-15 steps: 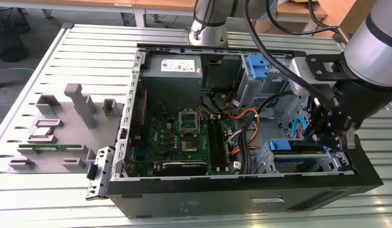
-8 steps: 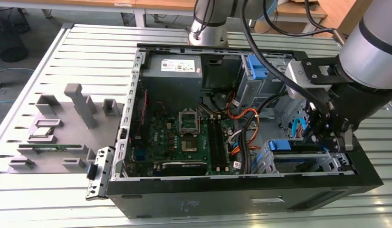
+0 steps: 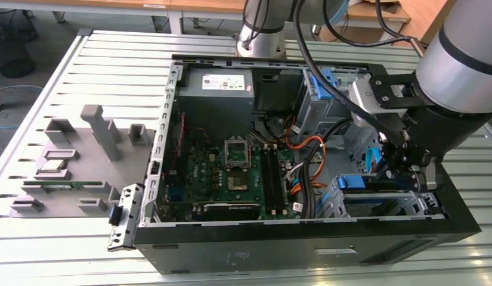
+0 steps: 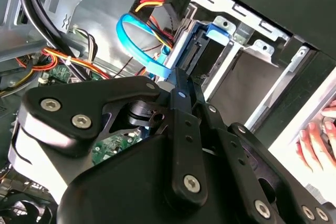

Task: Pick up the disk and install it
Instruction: 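Insert the first disk wire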

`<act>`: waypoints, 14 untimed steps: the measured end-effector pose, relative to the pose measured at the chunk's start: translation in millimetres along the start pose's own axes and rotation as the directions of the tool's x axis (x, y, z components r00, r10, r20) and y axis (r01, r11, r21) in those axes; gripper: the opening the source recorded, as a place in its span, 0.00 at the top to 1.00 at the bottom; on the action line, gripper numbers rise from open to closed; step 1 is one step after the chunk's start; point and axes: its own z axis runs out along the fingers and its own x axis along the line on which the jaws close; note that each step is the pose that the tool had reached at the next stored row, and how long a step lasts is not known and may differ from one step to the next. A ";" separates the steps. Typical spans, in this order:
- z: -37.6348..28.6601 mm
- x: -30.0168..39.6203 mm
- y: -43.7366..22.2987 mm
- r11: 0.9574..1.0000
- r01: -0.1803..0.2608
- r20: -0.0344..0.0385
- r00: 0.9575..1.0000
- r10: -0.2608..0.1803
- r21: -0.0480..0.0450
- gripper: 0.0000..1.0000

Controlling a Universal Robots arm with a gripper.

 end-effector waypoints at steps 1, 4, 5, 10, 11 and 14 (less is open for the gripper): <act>0.0 0.1 0.7 1.000 0.002 0.000 1.000 -0.002 0.001 0.84; 0.0 0.0 0.7 1.000 0.004 0.000 1.000 -0.004 0.001 0.84; 0.0 0.0 0.7 1.000 0.004 0.001 1.000 -0.004 0.003 0.84; 0.0 0.1 1.7 0.999 0.016 0.003 1.000 -0.016 0.040 0.84; 0.1 0.1 2.3 0.999 0.019 0.004 1.000 -0.019 0.041 0.84; 1.2 0.3 3.5 0.999 0.034 0.006 0.999 -0.034 0.040 0.84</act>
